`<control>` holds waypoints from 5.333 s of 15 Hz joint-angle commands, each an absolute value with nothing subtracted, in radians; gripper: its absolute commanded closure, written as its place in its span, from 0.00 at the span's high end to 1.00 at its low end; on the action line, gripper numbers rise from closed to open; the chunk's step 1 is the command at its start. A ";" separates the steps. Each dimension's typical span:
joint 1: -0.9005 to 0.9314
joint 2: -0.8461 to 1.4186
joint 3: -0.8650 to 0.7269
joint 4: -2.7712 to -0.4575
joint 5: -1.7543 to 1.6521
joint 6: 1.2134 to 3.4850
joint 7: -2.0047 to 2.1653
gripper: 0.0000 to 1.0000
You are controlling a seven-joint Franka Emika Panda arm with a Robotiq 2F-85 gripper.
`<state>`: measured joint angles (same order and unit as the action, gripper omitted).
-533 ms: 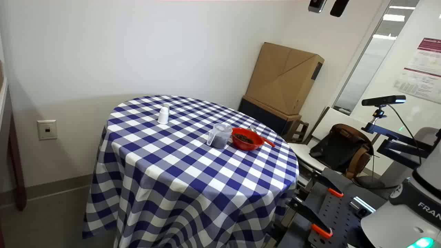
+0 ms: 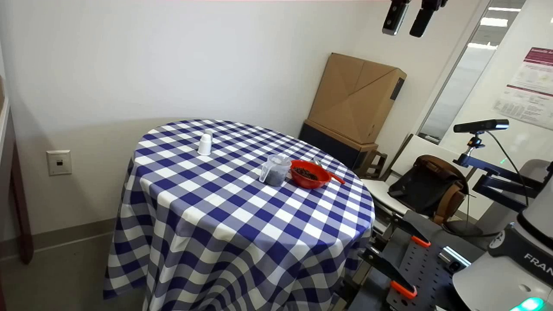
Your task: Use the spoon to transfer one scoop of contents from the orange bowl to the clear jar
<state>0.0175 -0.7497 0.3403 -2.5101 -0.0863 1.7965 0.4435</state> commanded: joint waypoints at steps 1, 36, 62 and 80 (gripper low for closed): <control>-0.012 -0.740 0.257 -2.572 -0.170 1.873 0.396 1.00; -0.293 0.257 -0.234 -2.154 -0.286 2.450 0.152 1.00; -0.468 0.732 -0.176 -1.797 0.013 2.401 -0.233 1.00; -0.511 0.894 -0.185 -1.715 -0.006 2.415 -0.281 0.71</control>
